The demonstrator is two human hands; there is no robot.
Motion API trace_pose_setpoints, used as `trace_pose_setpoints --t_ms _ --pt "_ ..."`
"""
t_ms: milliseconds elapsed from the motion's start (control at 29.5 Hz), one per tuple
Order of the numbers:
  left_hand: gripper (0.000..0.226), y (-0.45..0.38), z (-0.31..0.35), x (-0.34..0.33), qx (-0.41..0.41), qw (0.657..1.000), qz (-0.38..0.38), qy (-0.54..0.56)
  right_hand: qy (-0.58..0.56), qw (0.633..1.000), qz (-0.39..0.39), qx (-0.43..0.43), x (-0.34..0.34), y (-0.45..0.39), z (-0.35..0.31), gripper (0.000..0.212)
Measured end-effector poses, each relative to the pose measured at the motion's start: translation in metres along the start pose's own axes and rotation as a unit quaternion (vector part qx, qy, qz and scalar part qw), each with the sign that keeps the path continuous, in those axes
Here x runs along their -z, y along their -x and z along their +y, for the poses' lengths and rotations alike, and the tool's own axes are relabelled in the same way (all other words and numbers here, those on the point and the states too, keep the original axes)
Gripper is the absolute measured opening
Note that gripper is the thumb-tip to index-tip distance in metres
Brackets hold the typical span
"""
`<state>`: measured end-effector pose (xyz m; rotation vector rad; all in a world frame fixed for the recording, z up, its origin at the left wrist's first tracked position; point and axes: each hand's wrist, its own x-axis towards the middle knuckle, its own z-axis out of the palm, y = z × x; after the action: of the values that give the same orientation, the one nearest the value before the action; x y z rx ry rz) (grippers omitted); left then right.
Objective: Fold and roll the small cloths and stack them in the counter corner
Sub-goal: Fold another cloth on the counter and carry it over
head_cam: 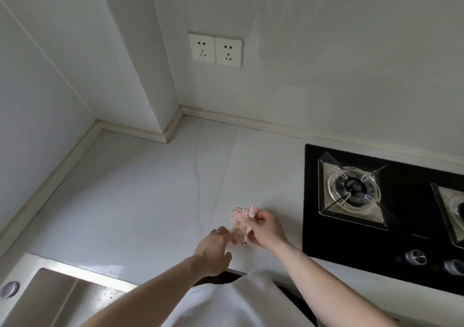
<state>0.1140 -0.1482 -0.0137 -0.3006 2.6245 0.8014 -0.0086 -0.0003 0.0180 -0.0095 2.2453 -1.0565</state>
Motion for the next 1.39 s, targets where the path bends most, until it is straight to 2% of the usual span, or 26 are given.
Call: trace_pose_setpoints --t_ms 68,169,203,339,372,474,575,677,779,948,1049,1151,1253,1320,1388 --pt "0.037 0.002 -0.004 0.002 0.016 1.0 0.01 0.01 -0.027 1.0 -0.01 0.006 -0.008 -0.004 0.003 0.015" --pt "0.039 -0.001 -0.006 0.01 0.046 0.998 0.029 0.026 -0.036 0.999 -0.023 0.006 -0.006 -0.004 0.015 0.045" --pt "0.041 -0.003 -0.006 0.013 0.053 0.998 0.035 0.031 -0.031 0.999 -0.025 0.0 -0.003 -0.001 0.02 0.045" --pt "0.053 -0.023 0.004 0.022 0.059 0.997 0.043 0.039 -0.033 0.999 -0.003 -0.017 0.015 0.017 0.047 0.021" --pt "0.056 -0.03 0.008 0.024 0.059 0.997 0.041 0.036 -0.038 0.999 0.005 -0.025 0.019 0.021 0.055 0.022" --pt "0.063 -0.052 0.019 0.028 0.059 0.998 0.025 0.014 -0.059 0.996 0.029 -0.053 0.028 0.029 0.082 0.042" --pt "0.068 -0.067 0.028 0.029 0.059 0.998 0.001 -0.021 -0.058 0.995 0.046 -0.063 0.033 0.038 0.099 0.025" --pt "0.068 -0.073 0.03 0.024 0.054 0.997 -0.012 -0.056 -0.057 0.995 0.049 -0.062 0.039 0.046 0.102 0.023" --pt "0.061 -0.075 0.029 0.017 0.087 0.996 -0.019 -0.019 -0.047 0.996 0.048 -0.065 0.04 0.047 0.101 0.03" --pt "0.023 -0.064 0.032 0.015 0.172 0.974 -0.015 0.145 -0.054 0.996 0.041 -0.063 0.037 0.039 0.087 0.032" --pt "0.02 -0.056 0.031 0.014 0.158 0.973 -0.005 0.166 -0.043 0.997 0.035 -0.055 0.037 0.031 0.076 0.039" --pt "0.015 -0.047 0.036 0.017 0.114 0.978 0.008 0.174 -0.034 0.998 0.024 -0.043 0.038 0.023 0.061 0.055" --pt "0.01 -0.043 0.042 0.021 0.081 0.972 0.0 0.222 -0.063 0.997 0.004 -0.043 0.04 0.013 0.047 0.068" --pt "0.008 -0.041 0.047 0.023 0.079 0.966 0.002 0.247 -0.08 0.996 -0.002 -0.038 0.041 0.007 0.041 0.065" --pt "0.01 -0.04 0.049 0.023 0.081 0.965 0.016 0.25 -0.079 0.997 0.008 -0.022 0.041 0.001 0.039 0.046"
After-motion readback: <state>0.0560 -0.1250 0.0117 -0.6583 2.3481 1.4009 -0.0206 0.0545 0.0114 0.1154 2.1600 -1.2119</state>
